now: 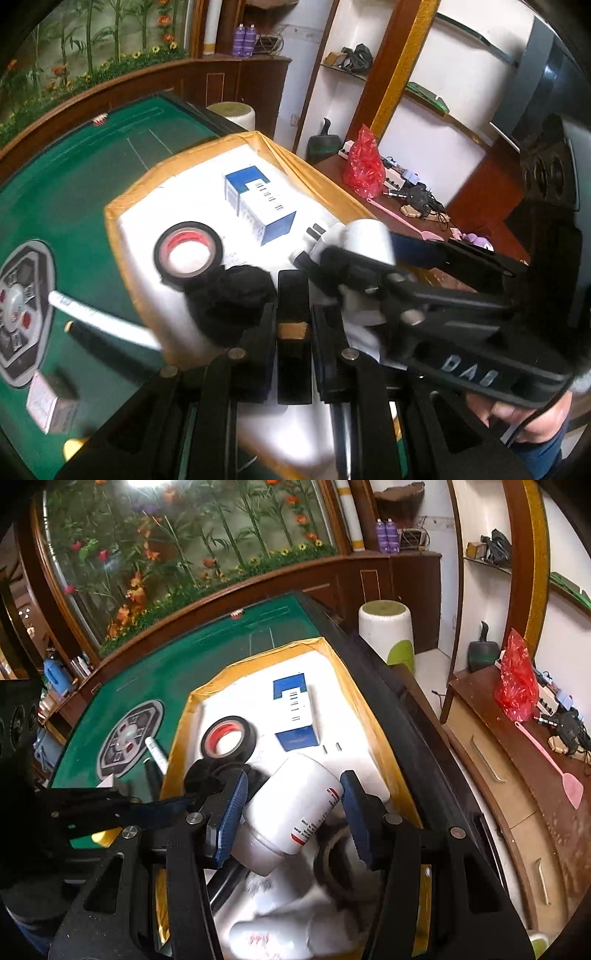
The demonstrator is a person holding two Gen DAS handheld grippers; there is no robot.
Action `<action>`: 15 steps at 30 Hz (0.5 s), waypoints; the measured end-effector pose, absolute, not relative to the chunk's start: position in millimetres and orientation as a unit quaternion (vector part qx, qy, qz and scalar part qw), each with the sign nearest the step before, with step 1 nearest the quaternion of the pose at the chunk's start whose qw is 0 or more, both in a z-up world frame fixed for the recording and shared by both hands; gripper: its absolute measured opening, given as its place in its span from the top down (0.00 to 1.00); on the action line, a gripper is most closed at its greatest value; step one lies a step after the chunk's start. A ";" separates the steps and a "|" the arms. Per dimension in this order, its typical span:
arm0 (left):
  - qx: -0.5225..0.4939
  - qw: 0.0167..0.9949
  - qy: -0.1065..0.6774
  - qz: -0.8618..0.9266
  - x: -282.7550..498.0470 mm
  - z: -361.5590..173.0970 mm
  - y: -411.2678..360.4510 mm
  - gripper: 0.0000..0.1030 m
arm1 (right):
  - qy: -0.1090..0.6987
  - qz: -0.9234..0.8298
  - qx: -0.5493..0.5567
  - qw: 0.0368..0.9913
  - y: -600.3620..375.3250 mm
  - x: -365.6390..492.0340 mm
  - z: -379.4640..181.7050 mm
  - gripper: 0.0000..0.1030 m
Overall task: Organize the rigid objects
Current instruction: 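Carry the white bottle onto the tray and open the right tool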
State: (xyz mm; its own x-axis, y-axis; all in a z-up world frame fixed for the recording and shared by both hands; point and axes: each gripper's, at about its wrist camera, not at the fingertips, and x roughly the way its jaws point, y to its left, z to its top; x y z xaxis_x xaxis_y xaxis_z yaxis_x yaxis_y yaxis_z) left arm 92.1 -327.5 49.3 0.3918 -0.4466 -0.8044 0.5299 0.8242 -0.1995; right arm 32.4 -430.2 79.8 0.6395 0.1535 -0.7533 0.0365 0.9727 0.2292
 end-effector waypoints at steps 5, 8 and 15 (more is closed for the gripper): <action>0.041 0.832 0.469 -0.294 94.1 39.8 -333.6 0.83 | 0.443 0.029 0.101 0.890 -433.0 53.7 71.1 0.50; 0.038 0.835 0.464 -0.292 91.5 41.3 -331.2 0.83 | 0.444 0.027 0.101 0.890 -430.7 56.8 71.1 0.50; 0.018 0.824 0.478 -0.305 89.6 45.3 -327.3 0.80 | 0.448 0.025 0.119 0.886 -434.1 61.8 68.4 0.49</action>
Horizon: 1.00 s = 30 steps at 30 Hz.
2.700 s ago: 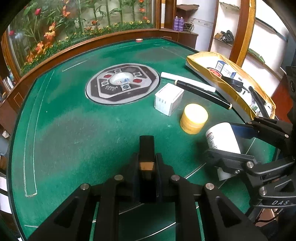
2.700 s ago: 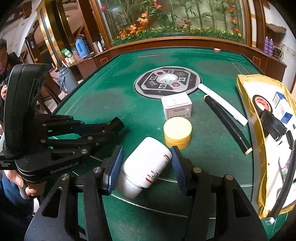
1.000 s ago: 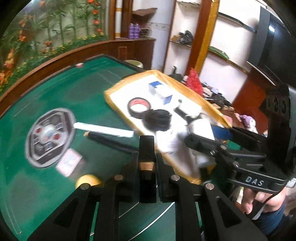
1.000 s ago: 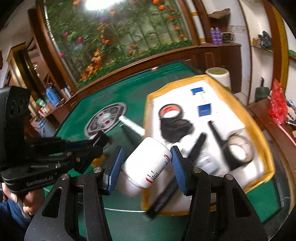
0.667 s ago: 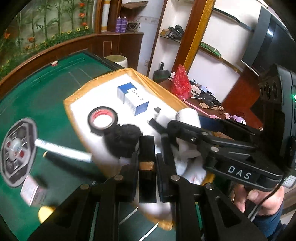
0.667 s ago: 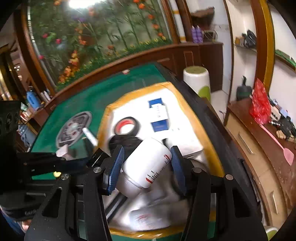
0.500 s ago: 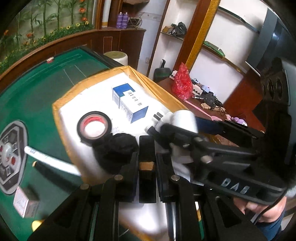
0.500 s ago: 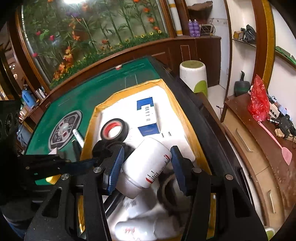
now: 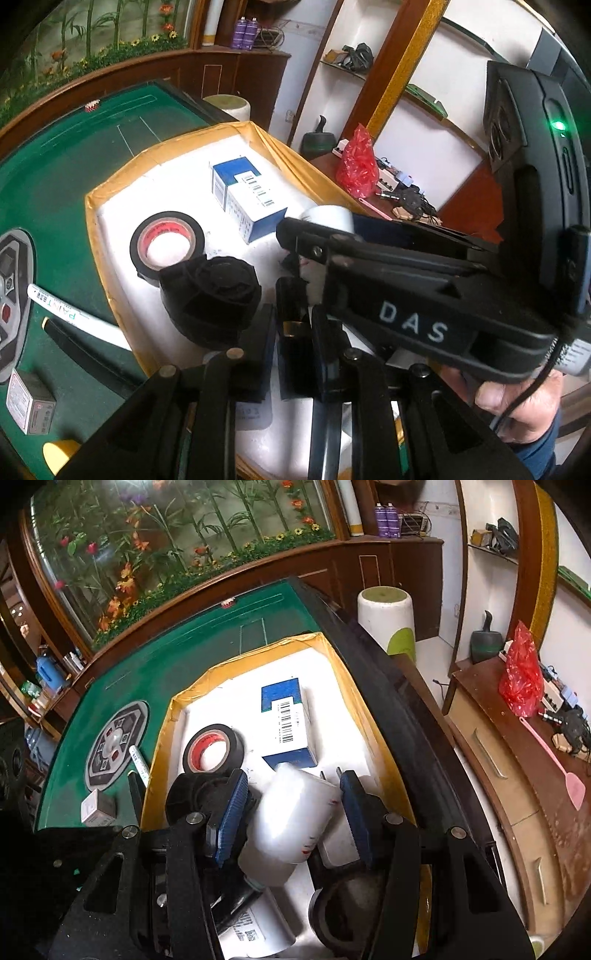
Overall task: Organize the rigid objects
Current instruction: 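Carry the white bottle onto the tray and open the right tool, then withdraw the right tool to the yellow jar and close on it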
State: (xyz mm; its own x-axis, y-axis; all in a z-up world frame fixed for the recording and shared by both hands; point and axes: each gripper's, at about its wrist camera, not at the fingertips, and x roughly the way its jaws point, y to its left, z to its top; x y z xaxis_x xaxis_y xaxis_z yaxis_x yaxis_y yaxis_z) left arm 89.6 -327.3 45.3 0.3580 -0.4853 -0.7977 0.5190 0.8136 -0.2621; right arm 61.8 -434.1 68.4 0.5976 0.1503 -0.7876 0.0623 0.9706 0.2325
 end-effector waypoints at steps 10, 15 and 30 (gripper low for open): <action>0.011 0.827 0.462 -0.319 71.0 60.1 -316.4 0.67 | 0.399 0.030 0.152 0.904 -429.0 35.1 92.1 0.49; 0.009 0.833 0.447 -0.326 57.7 71.8 -302.2 0.63 | 0.369 0.051 0.184 0.910 -413.9 12.3 103.5 0.49; -0.005 0.877 0.403 -0.261 37.8 86.6 -173.5 0.51 | 0.385 0.133 0.173 0.897 -321.2 -10.9 92.8 0.48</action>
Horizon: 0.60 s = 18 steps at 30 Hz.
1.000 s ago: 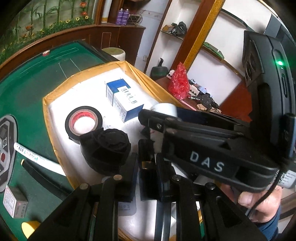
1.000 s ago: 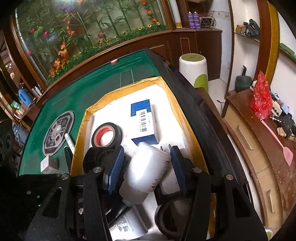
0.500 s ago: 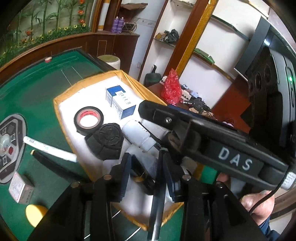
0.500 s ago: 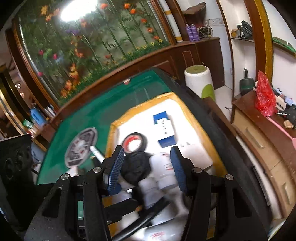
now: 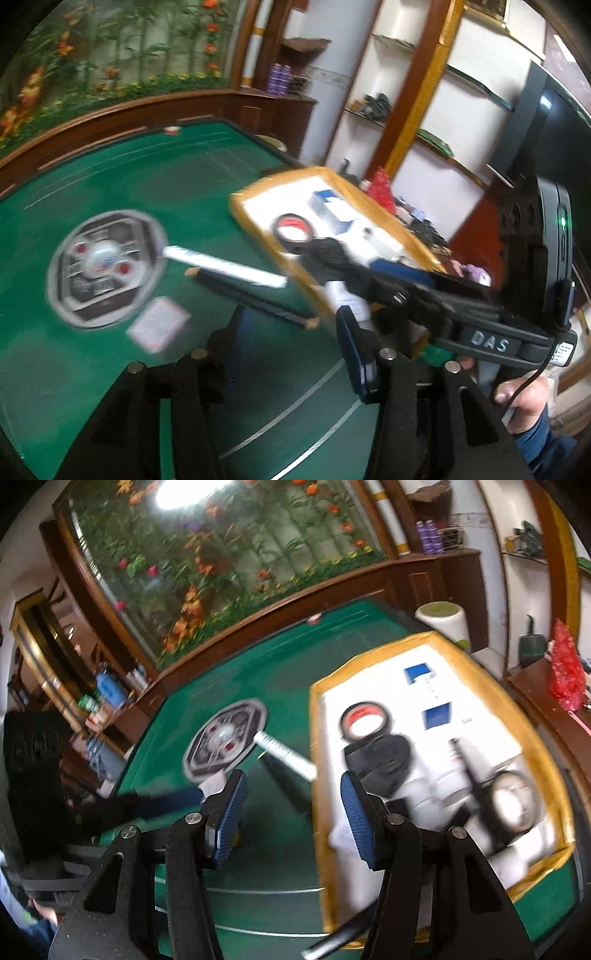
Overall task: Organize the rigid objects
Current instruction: 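Withdraw the right tool to the yellow jar and close on it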
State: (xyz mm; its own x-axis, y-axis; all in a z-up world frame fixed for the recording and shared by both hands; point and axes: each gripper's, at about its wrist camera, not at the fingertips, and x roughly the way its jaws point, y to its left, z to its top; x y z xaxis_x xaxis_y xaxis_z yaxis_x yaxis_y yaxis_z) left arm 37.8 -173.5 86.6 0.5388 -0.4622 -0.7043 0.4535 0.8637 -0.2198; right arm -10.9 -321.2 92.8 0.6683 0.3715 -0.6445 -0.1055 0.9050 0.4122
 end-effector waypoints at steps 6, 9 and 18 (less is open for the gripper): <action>-0.013 0.896 0.389 -0.214 40.7 83.8 -115.3 0.50 | 0.411 0.182 0.139 0.883 -273.5 -9.3 74.9 0.48; -0.030 0.901 0.387 -0.195 45.9 80.9 -91.3 0.48 | 0.425 0.217 0.112 0.871 -245.7 -8.8 64.1 0.45; -0.060 0.895 0.397 -0.195 57.6 66.3 -68.8 0.48 | 0.464 0.232 0.012 0.855 -177.0 3.1 36.0 0.40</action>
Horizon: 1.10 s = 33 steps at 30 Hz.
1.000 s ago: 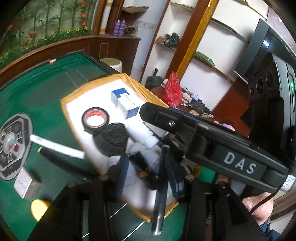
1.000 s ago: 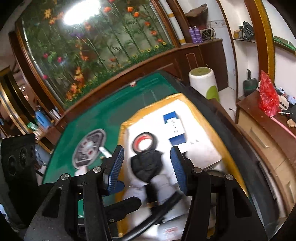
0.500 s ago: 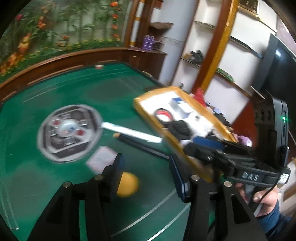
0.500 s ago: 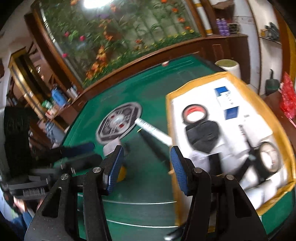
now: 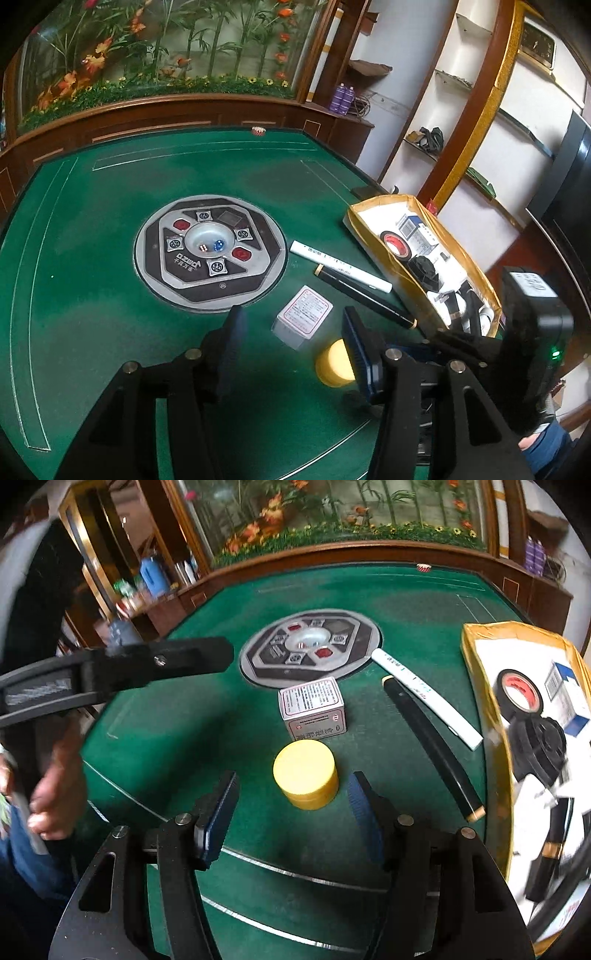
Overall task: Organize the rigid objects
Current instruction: 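Withdraw the right tool to the yellow jar and close on it, then grasp the white medicine box with the left tool while the right holds the yellow jar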
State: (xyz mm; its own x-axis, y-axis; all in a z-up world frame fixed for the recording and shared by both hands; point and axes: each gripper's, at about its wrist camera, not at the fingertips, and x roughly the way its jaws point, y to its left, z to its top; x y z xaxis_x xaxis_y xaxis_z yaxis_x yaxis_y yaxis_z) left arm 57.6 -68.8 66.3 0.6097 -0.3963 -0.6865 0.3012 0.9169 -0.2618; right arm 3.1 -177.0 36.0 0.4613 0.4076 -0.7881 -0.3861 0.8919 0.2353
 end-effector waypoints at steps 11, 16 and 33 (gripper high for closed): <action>-0.025 0.883 0.424 -0.200 67.7 44.3 -78.8 0.48 | 0.453 0.198 0.020 0.869 -188.6 30.1 17.4 0.59; 0.026 0.881 0.420 -0.218 69.0 35.9 -102.4 0.45 | 0.412 0.146 0.071 0.897 -226.6 29.5 22.3 0.59; 0.055 0.875 0.451 -0.168 90.7 2.8 -127.9 0.55 | 0.403 0.172 0.122 0.891 -241.6 29.2 21.6 0.59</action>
State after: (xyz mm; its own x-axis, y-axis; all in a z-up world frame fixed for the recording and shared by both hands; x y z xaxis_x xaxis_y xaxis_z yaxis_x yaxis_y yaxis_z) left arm 90.7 -127.9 2.8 0.5359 -0.2441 -0.8082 0.3438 0.9374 -0.0551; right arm 29.2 -241.6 21.6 0.6165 0.4052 -0.6751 -0.2091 0.9109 0.3558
